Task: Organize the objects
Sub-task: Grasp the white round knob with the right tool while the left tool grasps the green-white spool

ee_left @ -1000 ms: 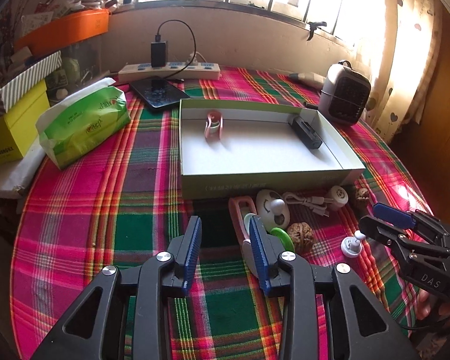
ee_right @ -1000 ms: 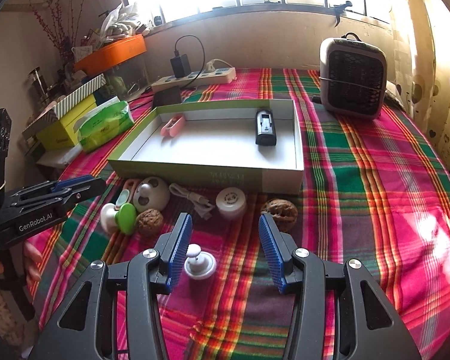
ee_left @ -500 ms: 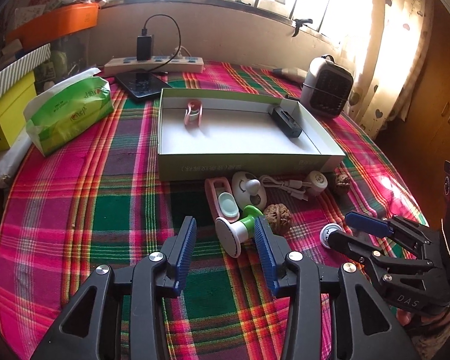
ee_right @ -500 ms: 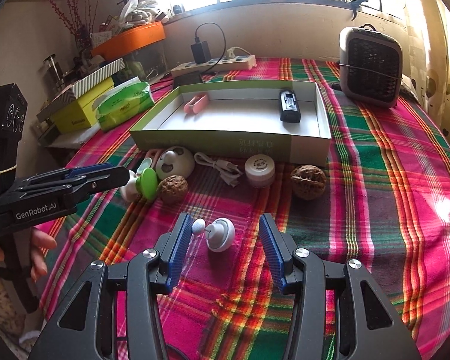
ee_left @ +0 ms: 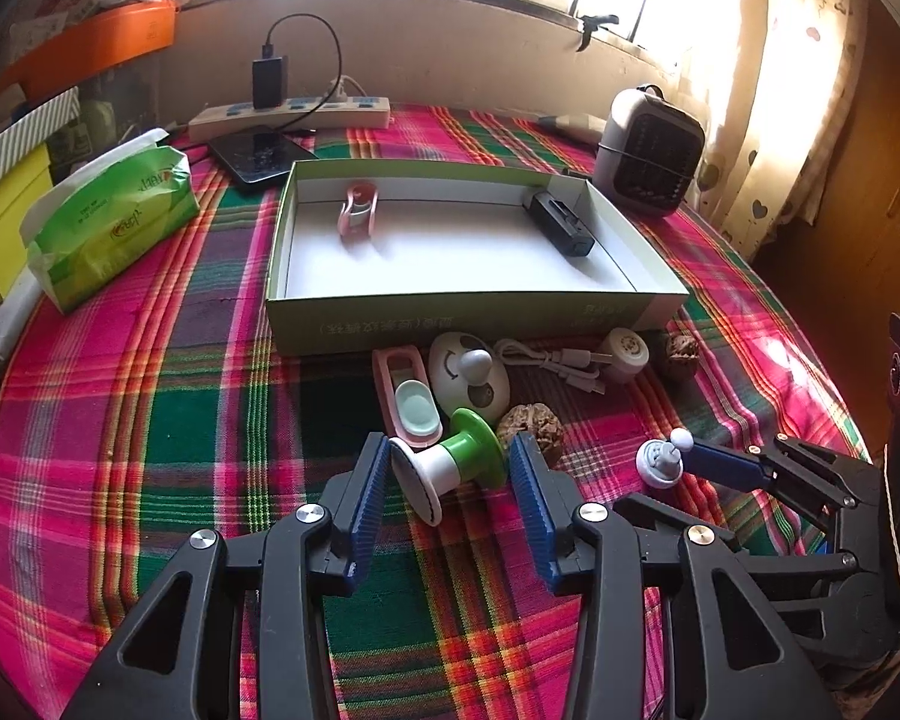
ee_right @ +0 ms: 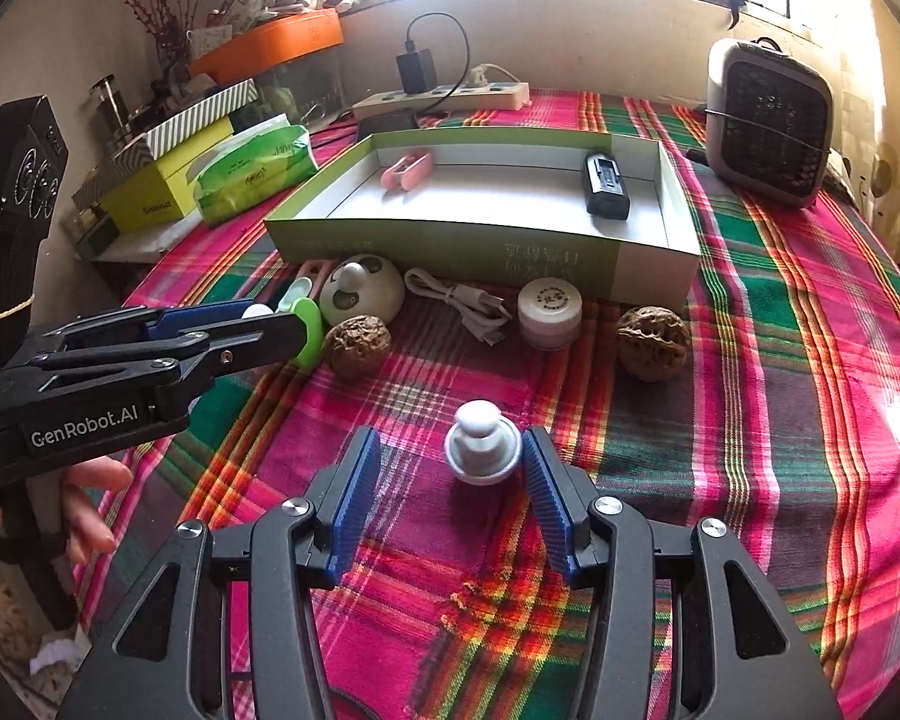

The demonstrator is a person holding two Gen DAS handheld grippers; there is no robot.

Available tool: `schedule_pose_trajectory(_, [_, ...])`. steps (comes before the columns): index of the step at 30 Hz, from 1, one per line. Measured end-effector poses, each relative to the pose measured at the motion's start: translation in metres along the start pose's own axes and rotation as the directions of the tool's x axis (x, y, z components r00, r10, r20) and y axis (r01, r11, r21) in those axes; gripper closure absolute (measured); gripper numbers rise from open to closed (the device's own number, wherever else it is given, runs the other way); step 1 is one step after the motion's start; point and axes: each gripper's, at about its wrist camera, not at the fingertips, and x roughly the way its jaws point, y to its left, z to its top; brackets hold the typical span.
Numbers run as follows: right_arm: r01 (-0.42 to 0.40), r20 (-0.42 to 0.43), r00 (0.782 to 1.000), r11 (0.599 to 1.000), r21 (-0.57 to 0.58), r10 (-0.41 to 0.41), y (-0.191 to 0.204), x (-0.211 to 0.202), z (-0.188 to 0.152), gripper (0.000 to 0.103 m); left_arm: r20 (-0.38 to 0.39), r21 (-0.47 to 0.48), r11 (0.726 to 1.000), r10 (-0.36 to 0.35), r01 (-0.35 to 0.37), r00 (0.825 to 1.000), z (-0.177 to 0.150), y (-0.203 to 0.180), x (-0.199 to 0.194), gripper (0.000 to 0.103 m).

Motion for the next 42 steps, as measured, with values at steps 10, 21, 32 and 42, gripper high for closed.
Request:
schedule_pose_trajectory(10, [0.004, -0.001, 1.000, 1.000, 0.001, -0.004, -0.001, 0.001, 0.002, 0.053, -0.015, -0.031, 0.999, 0.029, -0.029, 0.999, 0.002, 0.002, 0.008, 0.063])
schedule_pose_trajectory(21, [0.020, -0.002, 1.000, 1.000, -0.001, -0.020, -0.001, 0.001, 0.002, 0.053, -0.037, -0.063, 0.996, 0.055, -0.057, 0.998, 0.001, 0.009, 0.013, 0.063])
schedule_pose_trajectory(32, [0.039, 0.002, 0.999, 0.999, 0.018, -0.039, -0.005, 0.000, 0.002, 0.063, -0.034, -0.054, 0.997, 0.059, -0.061, 0.998, 0.002, 0.011, 0.015, 0.071])
schedule_pose_trajectory(42, [0.049, 0.003, 0.999, 0.998, 0.029, -0.049, -0.007, -0.001, 0.002, 0.075, -0.029, -0.062, 0.996, 0.062, -0.063, 0.998, 0.000, 0.014, 0.012, 0.071])
